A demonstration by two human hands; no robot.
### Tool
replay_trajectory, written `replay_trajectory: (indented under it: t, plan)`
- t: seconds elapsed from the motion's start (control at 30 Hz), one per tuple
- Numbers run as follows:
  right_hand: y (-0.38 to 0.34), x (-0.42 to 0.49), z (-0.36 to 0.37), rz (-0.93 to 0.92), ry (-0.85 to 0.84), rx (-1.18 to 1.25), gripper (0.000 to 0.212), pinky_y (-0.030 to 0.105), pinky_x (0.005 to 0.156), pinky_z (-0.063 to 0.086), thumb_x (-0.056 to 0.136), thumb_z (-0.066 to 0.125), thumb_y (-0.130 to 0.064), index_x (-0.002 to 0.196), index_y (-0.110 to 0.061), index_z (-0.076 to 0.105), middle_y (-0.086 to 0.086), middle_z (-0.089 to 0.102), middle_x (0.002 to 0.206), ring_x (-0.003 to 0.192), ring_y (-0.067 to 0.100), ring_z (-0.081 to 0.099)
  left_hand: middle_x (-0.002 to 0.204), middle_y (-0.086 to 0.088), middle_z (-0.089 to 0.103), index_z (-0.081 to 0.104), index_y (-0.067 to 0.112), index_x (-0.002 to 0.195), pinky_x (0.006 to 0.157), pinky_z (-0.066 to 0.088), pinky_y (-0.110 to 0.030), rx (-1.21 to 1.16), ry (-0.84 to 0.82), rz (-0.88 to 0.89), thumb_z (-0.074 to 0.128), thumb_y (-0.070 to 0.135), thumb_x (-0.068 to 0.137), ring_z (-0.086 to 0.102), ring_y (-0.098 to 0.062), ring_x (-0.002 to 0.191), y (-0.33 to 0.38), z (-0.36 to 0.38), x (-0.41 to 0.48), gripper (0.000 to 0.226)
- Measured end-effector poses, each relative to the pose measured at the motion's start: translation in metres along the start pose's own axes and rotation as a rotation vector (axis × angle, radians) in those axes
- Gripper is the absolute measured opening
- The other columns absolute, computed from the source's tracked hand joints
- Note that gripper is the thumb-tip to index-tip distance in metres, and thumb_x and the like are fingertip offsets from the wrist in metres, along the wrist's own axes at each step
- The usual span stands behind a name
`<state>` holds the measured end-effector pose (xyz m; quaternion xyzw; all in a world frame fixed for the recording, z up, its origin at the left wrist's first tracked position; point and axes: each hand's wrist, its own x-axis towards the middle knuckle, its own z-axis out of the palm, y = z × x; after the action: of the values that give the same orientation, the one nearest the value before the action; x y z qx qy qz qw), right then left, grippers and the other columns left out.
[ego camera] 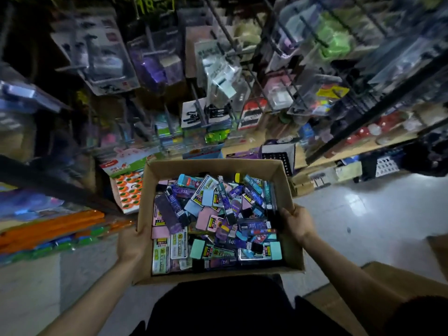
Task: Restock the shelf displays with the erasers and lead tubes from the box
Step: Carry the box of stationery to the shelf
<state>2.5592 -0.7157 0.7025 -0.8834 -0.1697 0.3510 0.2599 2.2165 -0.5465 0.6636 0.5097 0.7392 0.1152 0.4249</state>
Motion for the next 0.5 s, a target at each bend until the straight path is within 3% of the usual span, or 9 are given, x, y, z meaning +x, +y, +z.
replay_trajectory:
  t: [0.13,0.23,0.33,0.4,0.5]
  plan:
    - [0.002,0.013,0.004,-0.011,-0.035,0.002,0.008,0.011,0.042,0.041,0.096,0.050,-0.020,0.094,-0.019,0.057,-0.004,0.064,0.076,0.059,0.000,0.059,0.067,-0.016,0.061,0.062,0.006,0.068,0.056,0.036,-0.032,-0.054,0.035,-0.033,0.055,0.017,0.091,0.053,-0.026,0.062,-0.013,0.003,-0.017,0.026]
    - [0.009,0.020,0.007,-0.029,-0.061,-0.070,0.016,0.028,0.058,0.052,0.095,0.052,-0.021,0.104,-0.012,0.061,0.004,0.068,0.085,0.074,0.015,0.065,0.052,-0.009,0.052,0.056,0.010,0.057,0.049,0.030,-0.029,-0.072,0.055,-0.064,0.054,0.015,0.091,0.046,-0.022,0.051,-0.024,0.008,-0.033,0.034]
    - [0.016,0.025,0.007,-0.053,-0.070,-0.139,0.025,0.041,0.080,0.054,0.094,0.055,-0.021,0.110,-0.004,0.062,0.015,0.068,0.098,0.089,0.029,0.064,0.061,-0.016,0.054,0.063,0.003,0.067,0.058,0.036,-0.033,-0.086,0.094,-0.128,0.053,0.013,0.090,0.052,-0.020,0.067,-0.035,0.013,-0.050,0.027]
    - [0.023,0.031,0.006,-0.067,-0.114,-0.162,0.025,0.036,0.075,0.055,0.094,0.054,-0.022,0.112,-0.005,0.062,0.011,0.069,0.095,0.084,0.025,0.065,0.065,-0.017,0.057,0.065,0.000,0.071,0.059,0.039,-0.033,-0.111,0.109,-0.167,0.053,0.015,0.090,0.053,-0.020,0.067,-0.045,0.019,-0.061,0.027]
    - [0.037,0.047,0.006,-0.087,-0.176,-0.191,0.019,0.021,0.056,0.051,0.094,0.054,-0.020,0.107,-0.010,0.063,0.000,0.066,0.079,0.067,0.010,0.061,0.055,-0.012,0.056,0.060,0.007,0.059,0.048,0.038,-0.027,-0.133,0.154,-0.197,0.055,0.020,0.089,0.048,-0.019,0.052,-0.059,0.037,-0.075,0.033]
